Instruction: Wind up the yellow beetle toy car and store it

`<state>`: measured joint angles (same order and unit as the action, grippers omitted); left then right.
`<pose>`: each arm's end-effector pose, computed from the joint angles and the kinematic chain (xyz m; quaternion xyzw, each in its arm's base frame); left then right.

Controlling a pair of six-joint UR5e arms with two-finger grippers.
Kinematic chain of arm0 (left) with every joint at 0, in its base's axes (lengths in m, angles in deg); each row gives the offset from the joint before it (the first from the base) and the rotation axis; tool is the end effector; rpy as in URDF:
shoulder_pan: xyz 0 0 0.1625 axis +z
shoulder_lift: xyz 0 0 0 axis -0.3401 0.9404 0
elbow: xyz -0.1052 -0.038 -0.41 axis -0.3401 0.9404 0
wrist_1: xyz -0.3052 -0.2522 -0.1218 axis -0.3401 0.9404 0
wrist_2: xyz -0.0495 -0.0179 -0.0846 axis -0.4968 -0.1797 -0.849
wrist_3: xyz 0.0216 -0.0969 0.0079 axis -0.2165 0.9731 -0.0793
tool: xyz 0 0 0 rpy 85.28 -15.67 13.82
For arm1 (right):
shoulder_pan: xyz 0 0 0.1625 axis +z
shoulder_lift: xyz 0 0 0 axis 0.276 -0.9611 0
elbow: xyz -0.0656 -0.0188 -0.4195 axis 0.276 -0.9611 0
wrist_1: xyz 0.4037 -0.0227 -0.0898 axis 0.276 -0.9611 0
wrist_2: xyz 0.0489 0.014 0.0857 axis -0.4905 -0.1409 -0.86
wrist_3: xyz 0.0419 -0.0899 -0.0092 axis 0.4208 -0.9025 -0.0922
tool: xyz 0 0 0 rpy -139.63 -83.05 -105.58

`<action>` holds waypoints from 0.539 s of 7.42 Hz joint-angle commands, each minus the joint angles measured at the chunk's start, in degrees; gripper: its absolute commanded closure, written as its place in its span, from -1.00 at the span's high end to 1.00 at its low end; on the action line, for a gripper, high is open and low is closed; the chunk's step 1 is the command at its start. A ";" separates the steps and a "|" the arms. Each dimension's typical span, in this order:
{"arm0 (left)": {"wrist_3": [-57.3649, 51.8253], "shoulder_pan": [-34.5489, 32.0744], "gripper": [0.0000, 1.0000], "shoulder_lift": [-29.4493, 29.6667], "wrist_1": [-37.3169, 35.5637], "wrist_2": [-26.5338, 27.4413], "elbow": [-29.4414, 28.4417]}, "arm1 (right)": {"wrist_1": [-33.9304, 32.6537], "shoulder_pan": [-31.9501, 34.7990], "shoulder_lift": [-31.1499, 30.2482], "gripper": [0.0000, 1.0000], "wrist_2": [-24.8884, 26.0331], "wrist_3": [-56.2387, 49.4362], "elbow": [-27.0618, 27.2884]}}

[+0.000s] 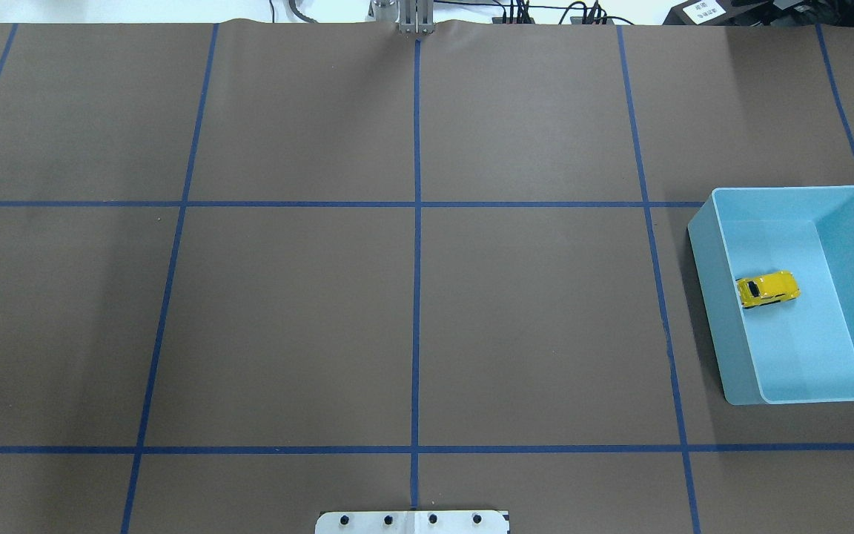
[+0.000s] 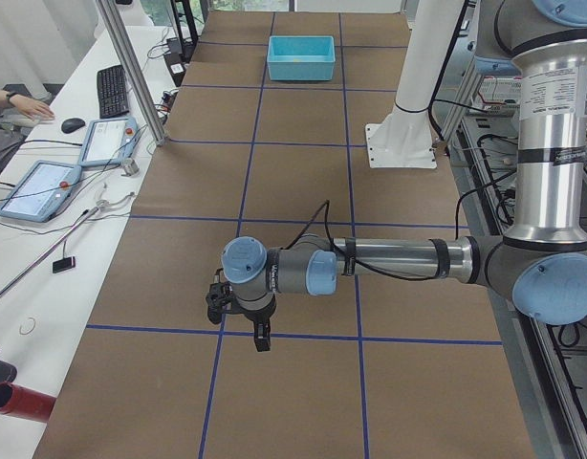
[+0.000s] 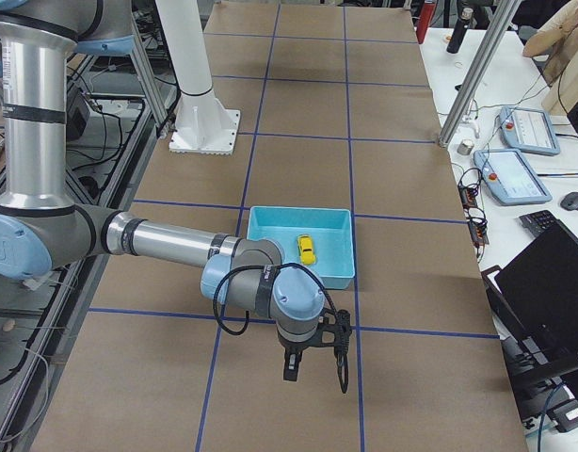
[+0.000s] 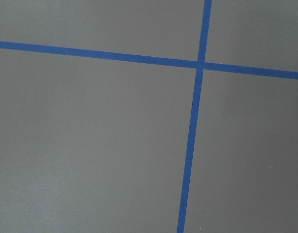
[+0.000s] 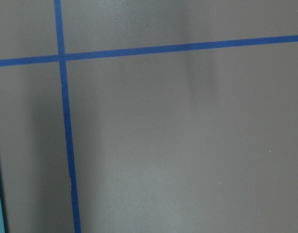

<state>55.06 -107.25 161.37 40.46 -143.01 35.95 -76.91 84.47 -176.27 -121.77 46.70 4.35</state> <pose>-0.0422 -0.4688 0.6638 -0.0367 0.3759 -0.0423 0.9250 0.1446 -0.4165 0.7101 -0.0171 -0.3664 0.0459 0.9292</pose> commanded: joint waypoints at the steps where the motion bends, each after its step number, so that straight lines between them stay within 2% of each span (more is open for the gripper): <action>1: 0.00 0.00 1.00 0.03 0.00 -0.09 0.04 | 3.18 -0.04 -0.29 1.00 0.07 -0.10 -2.45; 3: 0.00 0.00 1.00 0.03 0.00 -0.09 0.04 | 12.05 0.05 -0.91 1.00 -0.01 -0.01 -5.62; 4: 0.00 0.00 1.00 0.03 0.00 -0.09 0.04 | 12.43 0.05 -1.00 1.00 -0.19 -0.01 -5.37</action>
<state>55.06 -107.25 161.40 40.46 -143.09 36.01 -66.86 84.51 -177.07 -121.82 46.66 -0.52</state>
